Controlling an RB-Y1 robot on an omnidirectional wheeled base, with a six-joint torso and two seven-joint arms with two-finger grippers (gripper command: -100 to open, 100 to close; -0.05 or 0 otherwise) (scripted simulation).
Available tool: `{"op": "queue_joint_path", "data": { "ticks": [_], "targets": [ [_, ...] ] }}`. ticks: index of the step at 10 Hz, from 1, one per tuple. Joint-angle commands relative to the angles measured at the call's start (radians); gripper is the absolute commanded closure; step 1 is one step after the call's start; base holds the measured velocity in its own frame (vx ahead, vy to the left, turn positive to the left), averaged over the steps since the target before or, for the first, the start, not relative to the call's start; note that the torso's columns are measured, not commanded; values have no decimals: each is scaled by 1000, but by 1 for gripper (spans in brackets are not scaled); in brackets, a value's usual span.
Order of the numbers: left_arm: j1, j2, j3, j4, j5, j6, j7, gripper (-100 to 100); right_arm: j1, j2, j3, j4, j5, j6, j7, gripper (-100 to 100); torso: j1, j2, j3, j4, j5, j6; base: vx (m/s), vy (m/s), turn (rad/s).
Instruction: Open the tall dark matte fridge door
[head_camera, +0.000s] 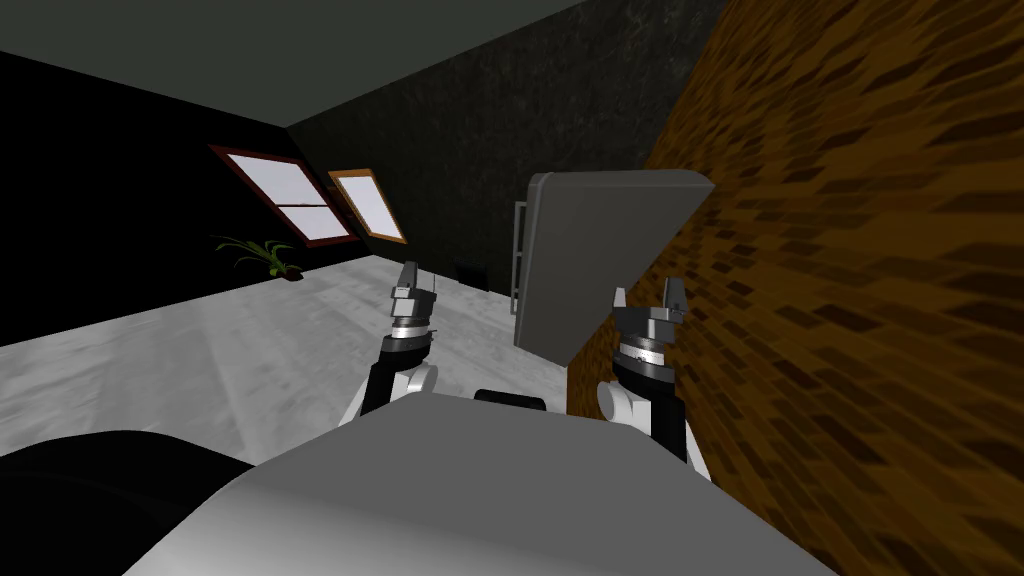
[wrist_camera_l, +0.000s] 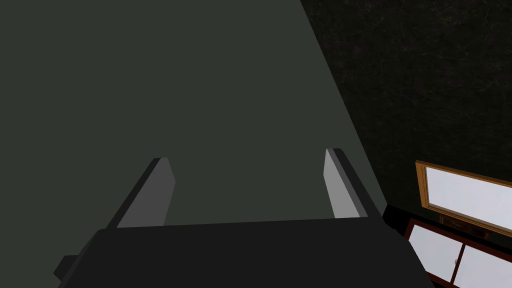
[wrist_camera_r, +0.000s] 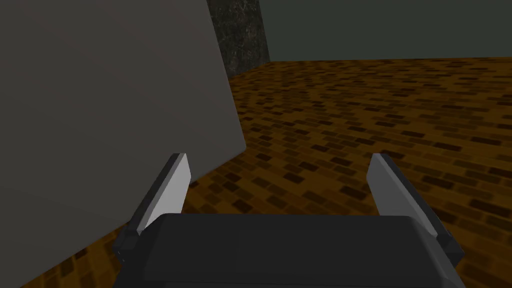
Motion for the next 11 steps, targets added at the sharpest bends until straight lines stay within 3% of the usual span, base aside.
{"op": "queue_joint_path", "data": {
  "ticks": [1,9,10,11],
  "targets": [
    [0,0,0,0,0,0,0,0,0,0,0,0,0,0,0,0,0,40,-82,41,0,0,0,0,0],
    [0,0,0,0,0,0,0,0,0,0,0,0,0,0,0,0,0,618,-1234,617,0,0,0,0,0],
    [0,0,0,0,0,0,0,0,-16,-46,-2,20,18,5,11,-100,0,691,-1382,691,0,0,27,45,-25],
    [0,0,0,0,0,0,0,0,-27,-66,-3,33,30,8,19,-100,2,724,-1452,724,1,0,54,93,-35]
  ]
}}
